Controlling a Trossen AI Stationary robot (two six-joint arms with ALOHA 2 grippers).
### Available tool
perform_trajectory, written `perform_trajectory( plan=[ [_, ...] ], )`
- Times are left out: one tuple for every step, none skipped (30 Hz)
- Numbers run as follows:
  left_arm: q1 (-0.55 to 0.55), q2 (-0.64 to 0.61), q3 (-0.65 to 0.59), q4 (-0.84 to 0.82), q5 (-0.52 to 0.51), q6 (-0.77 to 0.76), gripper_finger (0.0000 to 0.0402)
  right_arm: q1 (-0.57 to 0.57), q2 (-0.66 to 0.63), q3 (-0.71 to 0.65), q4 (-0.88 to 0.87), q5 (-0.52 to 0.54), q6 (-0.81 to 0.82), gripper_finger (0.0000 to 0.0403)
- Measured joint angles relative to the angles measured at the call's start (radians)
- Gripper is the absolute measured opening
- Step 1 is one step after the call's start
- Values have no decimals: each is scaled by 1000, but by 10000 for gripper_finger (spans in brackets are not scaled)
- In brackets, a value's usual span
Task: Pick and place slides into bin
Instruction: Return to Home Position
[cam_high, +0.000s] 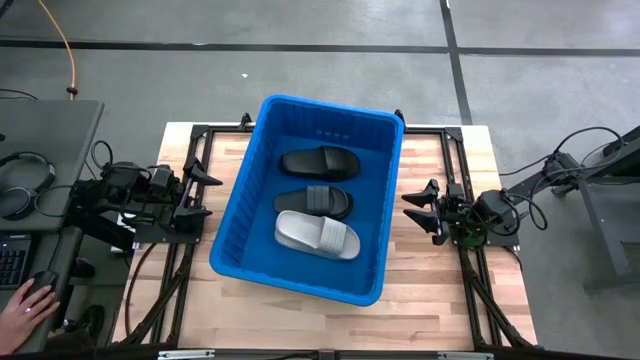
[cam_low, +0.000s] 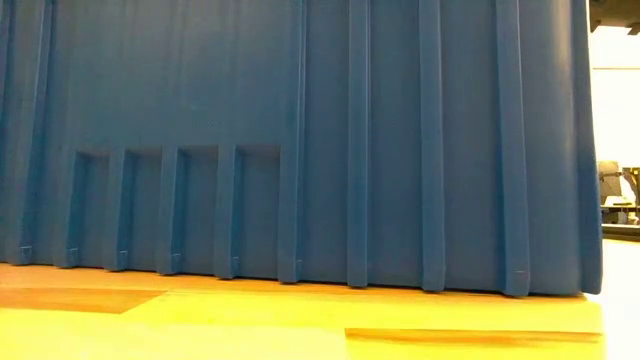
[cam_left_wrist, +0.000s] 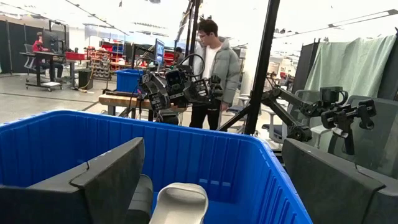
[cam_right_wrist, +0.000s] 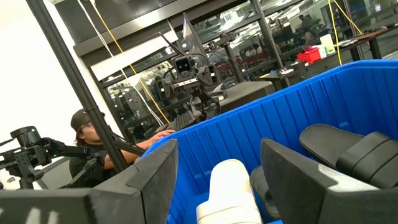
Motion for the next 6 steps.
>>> perform_trajectory(
  plan=[
    [0,0,0,0,0,0,367,0,0,0,0,0,0,219],
    [0,0,0,0,0,0,367,0,0,0,0,0,0,220],
    [0,0,0,0,0,0,367,0,0,0,0,0,0,220],
    [0,0,0,0,0,0,367,0,0,0,0,0,0,220],
    [0,0,0,0,0,0,367,0,0,0,0,0,0,220],
    [0,0,0,0,0,0,367,0,0,0,0,0,0,219]
  ],
)
